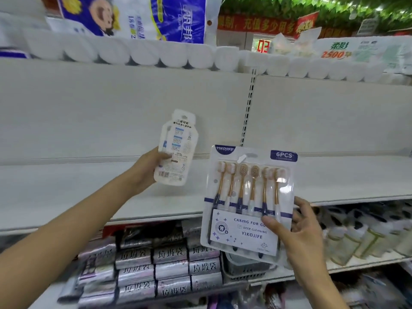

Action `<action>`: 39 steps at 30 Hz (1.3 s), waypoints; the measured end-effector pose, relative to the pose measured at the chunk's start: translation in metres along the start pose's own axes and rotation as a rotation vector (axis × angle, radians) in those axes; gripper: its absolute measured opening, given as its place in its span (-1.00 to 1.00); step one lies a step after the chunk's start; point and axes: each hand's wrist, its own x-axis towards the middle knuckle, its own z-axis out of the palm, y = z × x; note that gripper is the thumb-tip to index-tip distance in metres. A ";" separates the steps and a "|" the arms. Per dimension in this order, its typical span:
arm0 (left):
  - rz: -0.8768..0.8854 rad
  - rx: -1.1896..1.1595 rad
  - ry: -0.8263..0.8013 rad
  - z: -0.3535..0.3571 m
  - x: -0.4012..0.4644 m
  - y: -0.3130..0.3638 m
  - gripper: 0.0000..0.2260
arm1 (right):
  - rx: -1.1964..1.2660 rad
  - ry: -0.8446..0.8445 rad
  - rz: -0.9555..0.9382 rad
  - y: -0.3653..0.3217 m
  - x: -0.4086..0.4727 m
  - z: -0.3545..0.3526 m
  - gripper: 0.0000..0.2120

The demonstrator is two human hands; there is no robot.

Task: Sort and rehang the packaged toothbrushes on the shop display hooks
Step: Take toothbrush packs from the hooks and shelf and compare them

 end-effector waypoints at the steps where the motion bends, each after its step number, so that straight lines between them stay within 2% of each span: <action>1: -0.011 -0.096 0.014 -0.006 -0.012 0.000 -0.69 | 0.003 -0.030 -0.004 -0.001 0.001 0.009 -0.49; 4: -0.028 -0.354 0.048 -0.033 -0.048 -0.003 -0.56 | 0.030 -0.137 -0.009 -0.006 0.002 0.040 -0.48; 7: -0.036 -0.567 0.081 -0.059 -0.088 -0.004 -0.55 | 0.074 -0.236 -0.011 -0.011 -0.002 0.073 -0.49; 15: 0.057 -0.868 0.007 -0.118 -0.207 -0.008 -0.54 | 0.124 -0.459 -0.001 -0.018 -0.037 0.173 -0.49; 21: 0.212 -0.950 0.084 -0.185 -0.289 -0.005 -0.56 | 0.158 -0.591 -0.001 -0.029 -0.082 0.254 -0.47; 27: 0.270 -0.889 0.262 -0.271 -0.383 -0.007 -0.55 | 0.171 -0.691 0.022 -0.040 -0.150 0.343 -0.39; 30: 0.279 -0.828 0.470 -0.313 -0.429 -0.004 -0.58 | 0.176 -0.733 0.028 -0.044 -0.190 0.390 -0.46; 35: 0.202 -0.522 0.793 -0.376 -0.501 -0.010 -0.76 | 0.196 -0.807 0.035 -0.056 -0.260 0.465 -0.47; 39: 0.183 -0.354 0.907 -0.415 -0.551 -0.014 -0.72 | 0.210 -0.874 0.049 -0.065 -0.311 0.519 -0.46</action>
